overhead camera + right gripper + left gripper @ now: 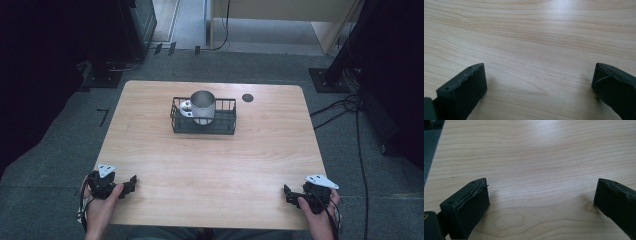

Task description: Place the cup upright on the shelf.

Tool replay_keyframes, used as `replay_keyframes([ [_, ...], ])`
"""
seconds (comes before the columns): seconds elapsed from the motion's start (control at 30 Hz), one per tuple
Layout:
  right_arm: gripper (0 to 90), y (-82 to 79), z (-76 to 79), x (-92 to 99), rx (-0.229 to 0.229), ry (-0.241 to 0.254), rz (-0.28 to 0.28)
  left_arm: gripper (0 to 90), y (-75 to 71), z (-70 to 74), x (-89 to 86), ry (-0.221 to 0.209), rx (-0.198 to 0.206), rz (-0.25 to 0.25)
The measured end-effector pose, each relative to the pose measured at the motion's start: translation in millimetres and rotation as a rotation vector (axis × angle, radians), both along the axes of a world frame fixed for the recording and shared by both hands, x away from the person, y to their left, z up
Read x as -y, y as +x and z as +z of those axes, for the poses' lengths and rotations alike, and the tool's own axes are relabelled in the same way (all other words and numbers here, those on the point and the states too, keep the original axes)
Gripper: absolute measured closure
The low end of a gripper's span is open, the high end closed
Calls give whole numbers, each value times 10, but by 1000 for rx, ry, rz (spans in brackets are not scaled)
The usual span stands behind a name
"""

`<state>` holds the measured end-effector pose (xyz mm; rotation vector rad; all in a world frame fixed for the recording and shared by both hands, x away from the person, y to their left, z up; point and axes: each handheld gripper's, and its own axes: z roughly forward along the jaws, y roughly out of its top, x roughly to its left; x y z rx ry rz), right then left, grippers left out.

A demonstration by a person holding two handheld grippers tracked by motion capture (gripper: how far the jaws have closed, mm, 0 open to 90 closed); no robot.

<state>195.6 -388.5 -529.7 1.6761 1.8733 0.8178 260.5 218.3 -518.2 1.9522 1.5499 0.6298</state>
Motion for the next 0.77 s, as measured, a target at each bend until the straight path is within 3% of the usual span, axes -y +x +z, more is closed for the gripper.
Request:
replay_keyframes([
  [0.2, 0, 0, -1, 0, 1, -1, 1, 0, 68, -10, 88, -3, 10, 29],
  [0.5, 0, 0, -1, 0, 1, -1, 1, 0, 73, -10, 137, -3, 9, 29],
  [0.67, 0, 0, 0, 0, 0, -1, 0, 0, 80, -11, 185, -5, 10, 79],
  [0.77, 0, 0, 0, 0, 0, 0, 0, 0, 81, -10, 188, -4, 10, 82],
])
